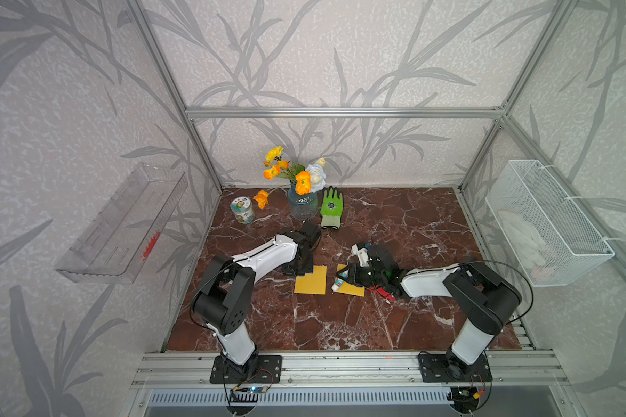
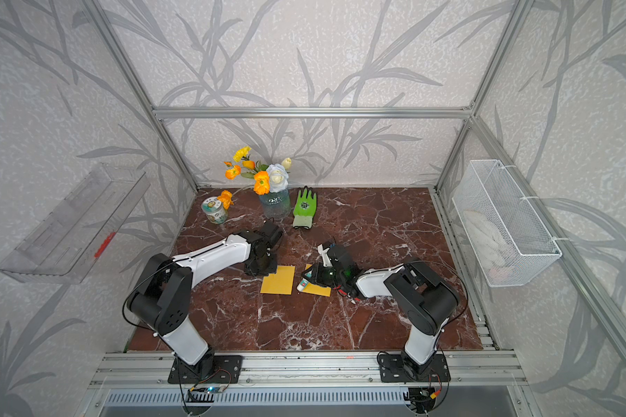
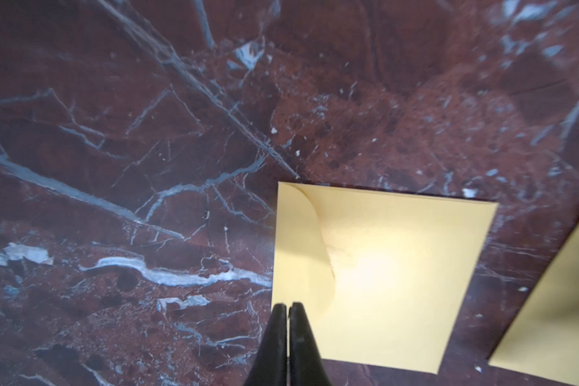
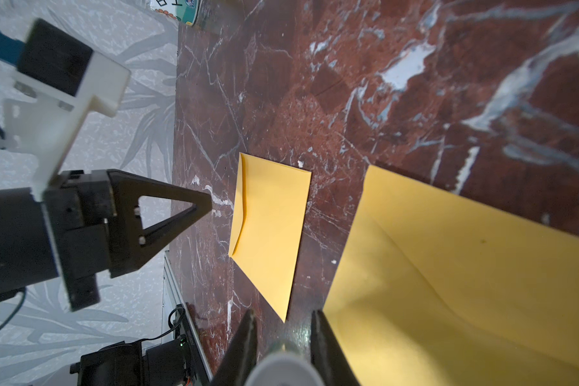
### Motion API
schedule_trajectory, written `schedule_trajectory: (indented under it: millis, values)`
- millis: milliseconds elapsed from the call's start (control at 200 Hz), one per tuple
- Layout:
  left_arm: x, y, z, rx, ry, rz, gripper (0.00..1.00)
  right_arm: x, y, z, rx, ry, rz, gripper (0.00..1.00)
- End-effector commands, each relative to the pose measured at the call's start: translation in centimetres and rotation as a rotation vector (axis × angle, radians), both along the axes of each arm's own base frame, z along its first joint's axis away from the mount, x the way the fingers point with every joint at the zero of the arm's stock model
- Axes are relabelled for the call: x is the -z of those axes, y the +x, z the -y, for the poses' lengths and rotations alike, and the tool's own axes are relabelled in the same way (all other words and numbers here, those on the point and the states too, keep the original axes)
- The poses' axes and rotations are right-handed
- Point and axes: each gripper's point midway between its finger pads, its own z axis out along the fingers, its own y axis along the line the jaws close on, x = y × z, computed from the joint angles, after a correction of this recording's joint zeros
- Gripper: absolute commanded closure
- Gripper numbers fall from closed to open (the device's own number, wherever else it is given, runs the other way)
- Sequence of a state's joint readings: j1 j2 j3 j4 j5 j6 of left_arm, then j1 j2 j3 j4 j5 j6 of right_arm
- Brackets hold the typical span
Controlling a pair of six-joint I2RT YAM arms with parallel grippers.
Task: Seal the envelope with a glue stick
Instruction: Close the envelope at the center of the board.
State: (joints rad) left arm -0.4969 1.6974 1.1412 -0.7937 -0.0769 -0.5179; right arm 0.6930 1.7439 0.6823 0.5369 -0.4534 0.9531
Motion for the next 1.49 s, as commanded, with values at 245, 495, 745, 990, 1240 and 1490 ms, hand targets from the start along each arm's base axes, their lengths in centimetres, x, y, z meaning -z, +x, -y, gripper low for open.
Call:
schedule_trajectory:
  millis: [245, 495, 745, 990, 1240, 1490]
  values:
    - [1.3, -0.2, 1.8, -0.027, -0.127, -0.014, 0.97, -2.7, 0.2, 0.1, -0.001, 0.029, 0.063, 1.0]
    - [3.3, 0.0, 1.3, -0.039, -0.109, -0.044, 1.0, -3.1, 0.2, 0.4, -0.005, 0.012, 0.077, 1.0]
    - [5.9, -1.0, 0.5, -0.06, -0.105, -0.077, 1.0, -3.1, 0.2, 0.3, -0.008, 0.01, 0.073, 1.0]
    - [8.8, -3.1, 0.0, -0.089, -0.142, -0.133, 1.0, -3.2, 0.3, 0.2, -0.014, 0.003, 0.07, 1.0]
    - [10.8, -5.3, -1.7, -0.228, -0.194, -0.166, 1.0, -3.2, 0.4, 0.1, -0.012, -0.001, 0.065, 1.0]
    - [12.8, -7.5, -3.1, -0.314, -0.168, -0.238, 1.0, -3.1, 0.4, 0.2, -0.011, -0.01, 0.063, 1.0]
